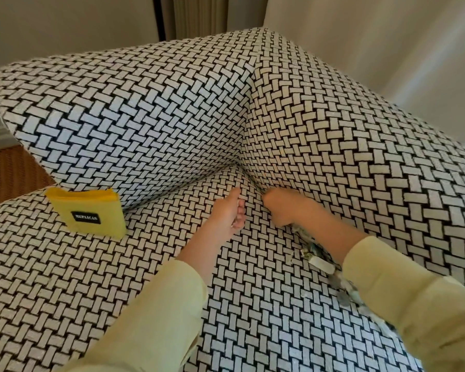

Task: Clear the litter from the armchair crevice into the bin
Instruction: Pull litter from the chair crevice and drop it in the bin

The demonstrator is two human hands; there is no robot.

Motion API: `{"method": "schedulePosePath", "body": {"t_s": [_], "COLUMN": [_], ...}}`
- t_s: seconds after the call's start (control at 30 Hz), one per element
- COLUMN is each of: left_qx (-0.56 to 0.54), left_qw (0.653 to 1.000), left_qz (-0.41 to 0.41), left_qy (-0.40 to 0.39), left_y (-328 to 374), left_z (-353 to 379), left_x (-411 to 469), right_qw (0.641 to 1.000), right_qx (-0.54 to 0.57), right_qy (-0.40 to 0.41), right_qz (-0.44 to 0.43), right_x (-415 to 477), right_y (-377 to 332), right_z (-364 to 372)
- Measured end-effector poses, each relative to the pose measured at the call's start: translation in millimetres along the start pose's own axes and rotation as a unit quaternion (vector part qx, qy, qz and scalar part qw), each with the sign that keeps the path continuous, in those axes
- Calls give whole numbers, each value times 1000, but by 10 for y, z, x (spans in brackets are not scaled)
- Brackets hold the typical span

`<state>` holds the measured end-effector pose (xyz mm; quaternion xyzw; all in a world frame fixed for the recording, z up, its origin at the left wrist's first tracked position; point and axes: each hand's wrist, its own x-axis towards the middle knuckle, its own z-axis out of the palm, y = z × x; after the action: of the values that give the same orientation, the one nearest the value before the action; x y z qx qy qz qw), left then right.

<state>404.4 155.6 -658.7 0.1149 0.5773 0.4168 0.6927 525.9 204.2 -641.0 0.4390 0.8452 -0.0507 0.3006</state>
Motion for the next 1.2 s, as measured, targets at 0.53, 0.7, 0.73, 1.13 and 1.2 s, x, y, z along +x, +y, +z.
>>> {"method": "schedulePosePath", "body": {"t_s": [0.53, 0.7, 0.73, 1.13, 1.2], "left_qx": [10, 18, 16, 93, 107], "left_qw": [1000, 999, 1000, 995, 993], "left_qz": [-21, -24, -23, -2, 5], "left_qy": [9, 11, 13, 41, 43], "left_y": [-68, -98, -87, -70, -77], "left_z": [-180, -139, -146, -155, -159], "left_x": [-98, -101, -100, -159, -172], "right_qw": [983, 917, 903, 838, 852], "right_qx": [141, 389, 423, 545, 522], "right_qy": [117, 87, 68, -3, 18], "right_qz": [21, -15, -16, -35, -25], "right_x": [-52, -218, -236, -160, -152], "right_y": [75, 162, 165, 73, 33], "right_z": [52, -71, -89, 33, 49]}}
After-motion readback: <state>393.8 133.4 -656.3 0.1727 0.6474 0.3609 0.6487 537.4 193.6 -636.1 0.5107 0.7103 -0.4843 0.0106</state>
